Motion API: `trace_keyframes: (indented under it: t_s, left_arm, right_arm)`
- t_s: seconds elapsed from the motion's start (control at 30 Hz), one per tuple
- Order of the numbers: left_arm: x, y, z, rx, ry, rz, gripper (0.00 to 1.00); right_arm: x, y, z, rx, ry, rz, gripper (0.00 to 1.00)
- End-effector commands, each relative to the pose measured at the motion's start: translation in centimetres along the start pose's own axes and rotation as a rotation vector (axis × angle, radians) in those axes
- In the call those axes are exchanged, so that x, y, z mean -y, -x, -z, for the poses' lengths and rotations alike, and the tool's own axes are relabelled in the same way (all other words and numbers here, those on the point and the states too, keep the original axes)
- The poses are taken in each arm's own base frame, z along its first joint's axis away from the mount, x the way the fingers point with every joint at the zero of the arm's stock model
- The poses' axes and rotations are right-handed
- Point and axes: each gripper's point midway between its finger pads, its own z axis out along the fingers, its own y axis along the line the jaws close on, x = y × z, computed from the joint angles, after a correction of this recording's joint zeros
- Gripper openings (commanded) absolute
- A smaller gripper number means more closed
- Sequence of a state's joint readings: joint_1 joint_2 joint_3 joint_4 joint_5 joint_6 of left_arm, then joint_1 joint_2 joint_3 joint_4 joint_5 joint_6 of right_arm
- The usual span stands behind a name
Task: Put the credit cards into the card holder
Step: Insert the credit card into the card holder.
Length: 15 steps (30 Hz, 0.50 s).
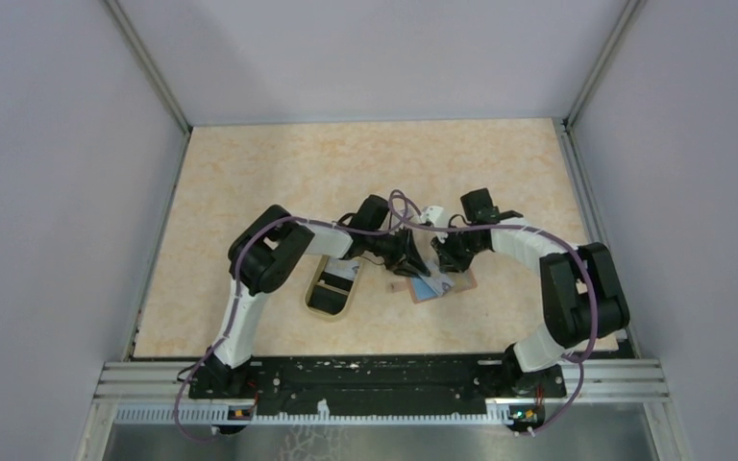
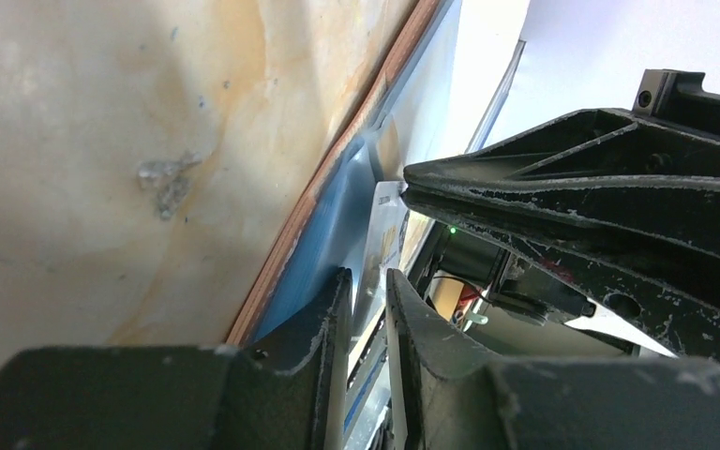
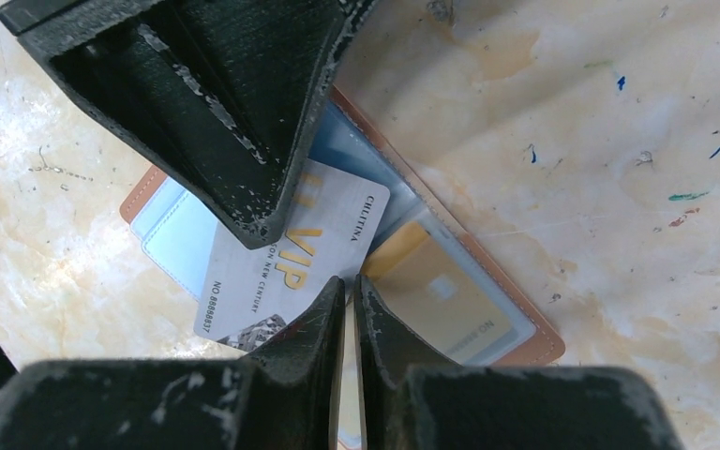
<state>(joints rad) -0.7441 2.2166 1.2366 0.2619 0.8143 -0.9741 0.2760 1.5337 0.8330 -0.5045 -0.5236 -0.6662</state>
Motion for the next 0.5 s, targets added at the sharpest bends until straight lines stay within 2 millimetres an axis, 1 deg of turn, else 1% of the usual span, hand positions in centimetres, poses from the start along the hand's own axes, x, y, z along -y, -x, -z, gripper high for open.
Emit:
trace_keyframes:
  t_s: [0.0, 0.2, 0.47]
  left_arm:
    - [-0.7, 0.4, 0.3, 0.065, 0.019, 0.024, 0.27]
    - [0.1, 0.7, 0.7, 0.092, 0.005, 0.028, 0.27]
    - [-1.0, 0.3, 0.4, 0.084, 0.029, 0.055, 0.24]
  right_arm:
    - [1.1, 1.2, 0.4, 0.017, -0.020, -0.012, 0.08]
    - [1.2, 0.8, 0.3, 0.000, -0.020, -0.016, 0.07]
    - [1.2, 0.8, 0.2, -0.001, -0.015, -0.016, 0.07]
